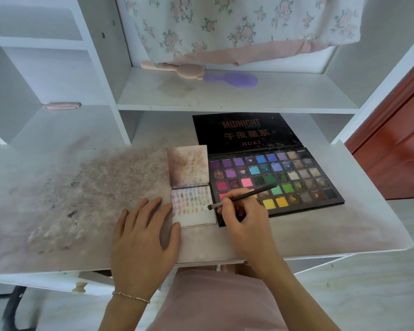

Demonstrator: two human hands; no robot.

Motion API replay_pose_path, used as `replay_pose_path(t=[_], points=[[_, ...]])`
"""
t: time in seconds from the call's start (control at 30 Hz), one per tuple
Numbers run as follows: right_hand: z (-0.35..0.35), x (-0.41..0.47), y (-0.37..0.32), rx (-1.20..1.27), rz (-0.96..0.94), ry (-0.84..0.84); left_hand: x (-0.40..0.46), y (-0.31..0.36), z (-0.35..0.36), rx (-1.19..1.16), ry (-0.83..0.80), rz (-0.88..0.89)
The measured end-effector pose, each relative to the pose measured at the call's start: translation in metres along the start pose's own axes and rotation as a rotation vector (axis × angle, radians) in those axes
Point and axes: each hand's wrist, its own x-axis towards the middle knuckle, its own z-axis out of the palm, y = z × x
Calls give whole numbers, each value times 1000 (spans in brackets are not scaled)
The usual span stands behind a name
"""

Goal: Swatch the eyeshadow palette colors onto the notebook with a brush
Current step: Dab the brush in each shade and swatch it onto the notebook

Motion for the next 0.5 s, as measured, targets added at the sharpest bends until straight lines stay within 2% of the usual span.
replay_pose_path(t=[0.5], points=[[4,3,3,-145,7,-79,0,-1,1,7,-13,4]])
